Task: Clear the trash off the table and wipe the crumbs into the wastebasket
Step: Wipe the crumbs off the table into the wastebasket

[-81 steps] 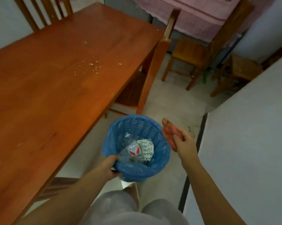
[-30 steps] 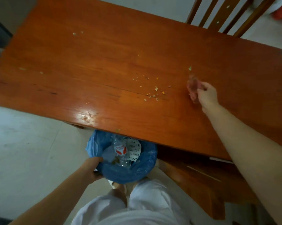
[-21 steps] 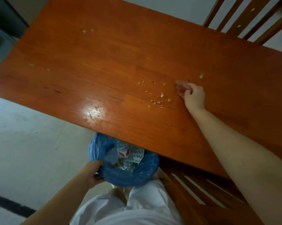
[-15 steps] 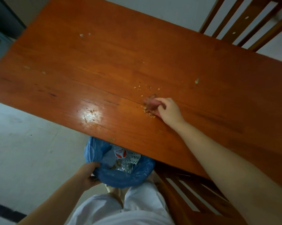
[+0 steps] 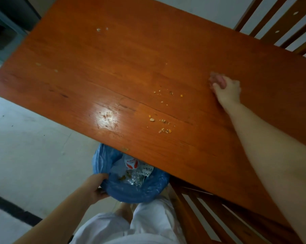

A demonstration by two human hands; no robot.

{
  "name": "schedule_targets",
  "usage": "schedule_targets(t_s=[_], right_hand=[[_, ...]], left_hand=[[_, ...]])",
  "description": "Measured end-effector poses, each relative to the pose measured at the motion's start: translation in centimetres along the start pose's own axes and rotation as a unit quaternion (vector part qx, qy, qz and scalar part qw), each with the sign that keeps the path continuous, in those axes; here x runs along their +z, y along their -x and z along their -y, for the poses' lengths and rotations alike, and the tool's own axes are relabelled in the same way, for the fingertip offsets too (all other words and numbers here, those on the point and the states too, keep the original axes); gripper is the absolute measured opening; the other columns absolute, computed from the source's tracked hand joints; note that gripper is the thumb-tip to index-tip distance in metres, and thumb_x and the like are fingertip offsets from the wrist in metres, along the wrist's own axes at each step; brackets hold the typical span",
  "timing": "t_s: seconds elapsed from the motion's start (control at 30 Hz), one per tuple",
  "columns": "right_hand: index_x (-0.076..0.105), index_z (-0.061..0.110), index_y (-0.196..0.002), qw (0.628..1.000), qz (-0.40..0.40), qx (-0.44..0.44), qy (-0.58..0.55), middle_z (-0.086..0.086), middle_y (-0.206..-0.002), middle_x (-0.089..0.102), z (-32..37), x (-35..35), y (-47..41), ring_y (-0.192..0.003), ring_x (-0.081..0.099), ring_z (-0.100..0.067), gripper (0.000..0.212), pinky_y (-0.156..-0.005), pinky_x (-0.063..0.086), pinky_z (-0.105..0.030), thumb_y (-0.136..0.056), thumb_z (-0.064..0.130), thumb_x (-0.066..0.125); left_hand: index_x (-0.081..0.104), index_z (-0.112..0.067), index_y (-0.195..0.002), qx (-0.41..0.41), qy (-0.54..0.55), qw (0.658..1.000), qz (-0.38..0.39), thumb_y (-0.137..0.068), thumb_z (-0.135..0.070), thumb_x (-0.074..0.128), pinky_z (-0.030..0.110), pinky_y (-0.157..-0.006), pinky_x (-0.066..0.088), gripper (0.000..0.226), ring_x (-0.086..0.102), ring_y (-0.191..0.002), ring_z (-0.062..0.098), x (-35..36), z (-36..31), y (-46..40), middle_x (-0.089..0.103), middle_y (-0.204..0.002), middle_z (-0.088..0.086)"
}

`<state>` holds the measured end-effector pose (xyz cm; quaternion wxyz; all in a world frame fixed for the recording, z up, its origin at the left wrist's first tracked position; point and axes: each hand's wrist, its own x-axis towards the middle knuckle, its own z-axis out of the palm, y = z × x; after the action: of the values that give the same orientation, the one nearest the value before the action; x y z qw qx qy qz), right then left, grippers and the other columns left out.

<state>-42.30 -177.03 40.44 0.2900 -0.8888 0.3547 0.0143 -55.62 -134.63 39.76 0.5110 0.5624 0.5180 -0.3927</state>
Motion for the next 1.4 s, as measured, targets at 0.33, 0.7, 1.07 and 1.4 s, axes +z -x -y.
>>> schedule_targets(t_s=[0.33, 0.7, 1.07, 1.4], right_hand=[[0.057, 0.022, -0.123, 0.961, 0.128, -0.245, -0.014, -0.007, -0.128, 0.049, 9.1, 8.2, 10.6, -0.122, 0.038, -0.025, 0.037, -0.109, 0.029, -0.038, -0.09, 0.008, 0.05], [0.063, 0.024, -0.118, 0.985, 0.055, -0.146, -0.071, -0.008, -0.125, 0.057, 11.9, 6.8, 0.8, -0.115, 0.053, -0.024, 0.042, -0.102, 0.042, -0.034, -0.084, 0.006, 0.047], [0.053, 0.025, -0.127, 0.873, 0.246, -0.414, 0.08, -0.005, -0.133, 0.05, 11.2, 10.5, 18.1, -0.123, 0.04, -0.023, 0.038, -0.109, 0.03, -0.04, -0.092, 0.013, 0.048], [0.054, 0.023, -0.126, 0.937, 0.228, -0.245, -0.102, -0.003, -0.132, 0.049, 8.8, 5.6, 17.4, -0.116, 0.041, -0.008, 0.04, -0.105, 0.035, -0.029, -0.092, 0.005, 0.045]], left_hand=[[0.042, -0.006, -0.115, 0.008, 0.022, 1.0, 0.0, -0.086, 0.004, 0.045, 0.04, -0.057, 0.051, 0.031, 0.054, -0.076, 0.028, -1.6, 0.2, 0.1, 0.052, -0.088, 0.013], [0.044, -0.008, -0.114, 0.009, 0.041, 0.999, -0.001, -0.084, 0.003, 0.048, 0.039, -0.062, 0.052, 0.033, 0.055, -0.078, 0.027, -2.1, 0.2, -0.1, 0.054, -0.09, 0.012], [0.041, -0.006, -0.129, 0.0, 0.044, 0.999, 0.0, -0.084, 0.002, 0.047, 0.04, -0.054, 0.053, 0.046, 0.056, -0.08, 0.029, -1.9, 0.8, -0.6, 0.054, -0.102, 0.015], [0.04, -0.005, -0.116, -0.009, 0.041, 0.999, 0.033, -0.086, 0.004, 0.045, 0.035, -0.04, 0.054, 0.032, 0.055, -0.074, 0.028, -1.2, 1.9, 0.2, 0.051, -0.089, 0.015]])
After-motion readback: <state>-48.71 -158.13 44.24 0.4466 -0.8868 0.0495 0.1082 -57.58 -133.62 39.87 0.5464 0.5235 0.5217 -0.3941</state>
